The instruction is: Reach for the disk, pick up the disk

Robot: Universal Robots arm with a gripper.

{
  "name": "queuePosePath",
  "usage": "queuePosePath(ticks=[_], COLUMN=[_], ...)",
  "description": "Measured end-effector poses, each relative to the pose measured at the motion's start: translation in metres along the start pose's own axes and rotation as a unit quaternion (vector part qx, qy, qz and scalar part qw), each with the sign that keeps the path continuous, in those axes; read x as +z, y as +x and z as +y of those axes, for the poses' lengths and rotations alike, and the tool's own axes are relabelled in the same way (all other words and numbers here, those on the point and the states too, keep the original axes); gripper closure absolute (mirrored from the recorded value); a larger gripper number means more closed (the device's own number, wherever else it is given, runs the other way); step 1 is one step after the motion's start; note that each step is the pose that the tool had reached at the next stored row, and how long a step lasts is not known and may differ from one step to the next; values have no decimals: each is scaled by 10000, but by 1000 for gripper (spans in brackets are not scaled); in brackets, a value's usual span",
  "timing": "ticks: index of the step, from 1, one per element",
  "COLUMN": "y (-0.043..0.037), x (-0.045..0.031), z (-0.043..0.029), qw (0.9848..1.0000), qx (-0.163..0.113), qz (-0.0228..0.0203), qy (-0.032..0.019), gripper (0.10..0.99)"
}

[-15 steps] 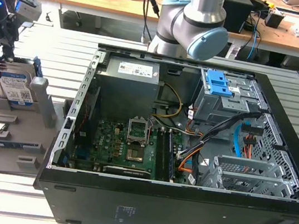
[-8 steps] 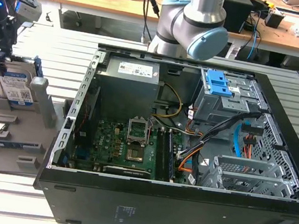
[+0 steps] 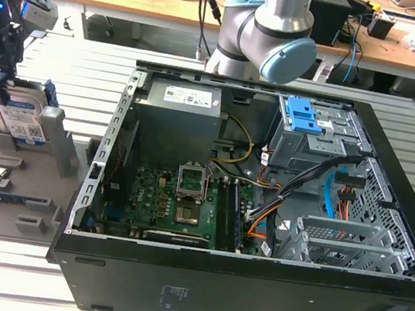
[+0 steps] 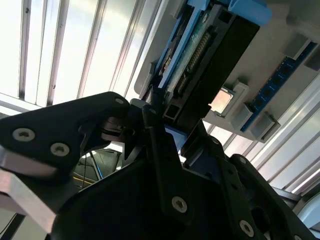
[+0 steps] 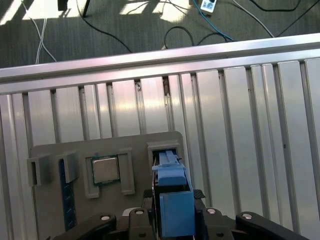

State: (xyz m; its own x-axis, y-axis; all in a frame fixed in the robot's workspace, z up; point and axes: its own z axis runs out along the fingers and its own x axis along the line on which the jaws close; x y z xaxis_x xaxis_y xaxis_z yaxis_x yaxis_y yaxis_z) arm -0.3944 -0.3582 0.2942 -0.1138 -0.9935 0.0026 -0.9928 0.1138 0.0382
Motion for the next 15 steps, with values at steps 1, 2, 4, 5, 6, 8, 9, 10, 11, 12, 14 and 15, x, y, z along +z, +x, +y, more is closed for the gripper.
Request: queuePosePath(ticks=[1, 2, 4, 5, 6, 8, 9, 10, 11, 12, 14, 15], y=[0, 0, 0, 0, 0, 0, 0, 0, 0, 0, 0, 0], x=[0, 2, 4, 4, 6, 8, 9, 10, 11, 11, 12, 13], z=[0, 0, 0, 0, 0, 0, 0, 0, -1, 0, -1, 0], qw=[10000, 10000, 10000, 10000, 10000, 10000, 10000, 10000, 10000, 10000, 10000, 10000], qx=[0, 0, 0, 0, 0, 0, 0, 0, 0, 0, 0, 0], qz=[0, 0, 0, 0, 0, 0, 0, 0, -1, 0, 0, 0], qy=[0, 0, 0, 0, 1, 1, 0, 0, 0, 0, 0, 0], gripper=[706, 706, 710, 710, 710, 710, 710, 710, 710, 710, 710, 710])
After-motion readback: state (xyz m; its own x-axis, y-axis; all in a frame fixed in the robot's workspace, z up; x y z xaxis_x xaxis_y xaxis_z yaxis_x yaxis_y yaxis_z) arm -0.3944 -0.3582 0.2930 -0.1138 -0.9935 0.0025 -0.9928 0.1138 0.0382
